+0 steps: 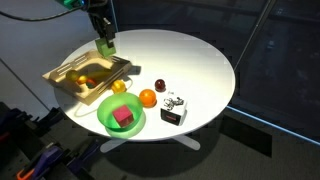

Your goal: Remove the light green block from the stack in the green bowl and move it into the wooden tray

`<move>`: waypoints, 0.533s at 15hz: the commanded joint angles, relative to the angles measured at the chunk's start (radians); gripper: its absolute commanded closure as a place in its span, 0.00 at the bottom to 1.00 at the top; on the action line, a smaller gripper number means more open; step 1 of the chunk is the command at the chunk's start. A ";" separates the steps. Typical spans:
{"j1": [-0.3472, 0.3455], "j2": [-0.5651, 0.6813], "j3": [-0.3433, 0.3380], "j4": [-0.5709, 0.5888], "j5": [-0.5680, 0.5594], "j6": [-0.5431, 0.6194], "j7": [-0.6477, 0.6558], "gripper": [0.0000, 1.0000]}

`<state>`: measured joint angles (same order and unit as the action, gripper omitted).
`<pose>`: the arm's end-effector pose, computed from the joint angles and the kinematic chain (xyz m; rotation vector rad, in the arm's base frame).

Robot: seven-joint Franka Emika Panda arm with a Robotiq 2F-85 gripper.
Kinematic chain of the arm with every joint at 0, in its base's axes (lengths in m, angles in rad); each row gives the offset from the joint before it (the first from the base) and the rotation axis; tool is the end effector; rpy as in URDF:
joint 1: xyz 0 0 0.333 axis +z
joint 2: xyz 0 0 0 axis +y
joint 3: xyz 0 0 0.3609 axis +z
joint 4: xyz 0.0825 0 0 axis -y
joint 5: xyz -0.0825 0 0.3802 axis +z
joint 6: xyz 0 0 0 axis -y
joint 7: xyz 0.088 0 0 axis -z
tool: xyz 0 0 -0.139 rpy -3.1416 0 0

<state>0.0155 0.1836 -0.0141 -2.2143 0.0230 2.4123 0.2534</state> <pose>0.5551 0.0015 0.3111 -3.0987 0.4190 -0.0198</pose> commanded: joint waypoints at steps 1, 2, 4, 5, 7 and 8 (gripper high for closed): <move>0.023 0.065 0.008 0.109 -0.044 -0.101 -0.020 0.71; 0.032 0.077 0.008 0.125 -0.061 -0.109 -0.011 0.71; 0.043 0.099 0.010 0.154 -0.080 -0.137 -0.017 0.71; 0.047 0.108 0.011 0.168 -0.086 -0.149 -0.025 0.71; 0.050 0.121 0.011 0.185 -0.099 -0.156 -0.046 0.71; 0.052 0.125 0.009 0.189 -0.110 -0.146 -0.055 0.71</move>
<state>0.0631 0.2847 -0.0019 -2.0755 -0.0519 2.2947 0.2315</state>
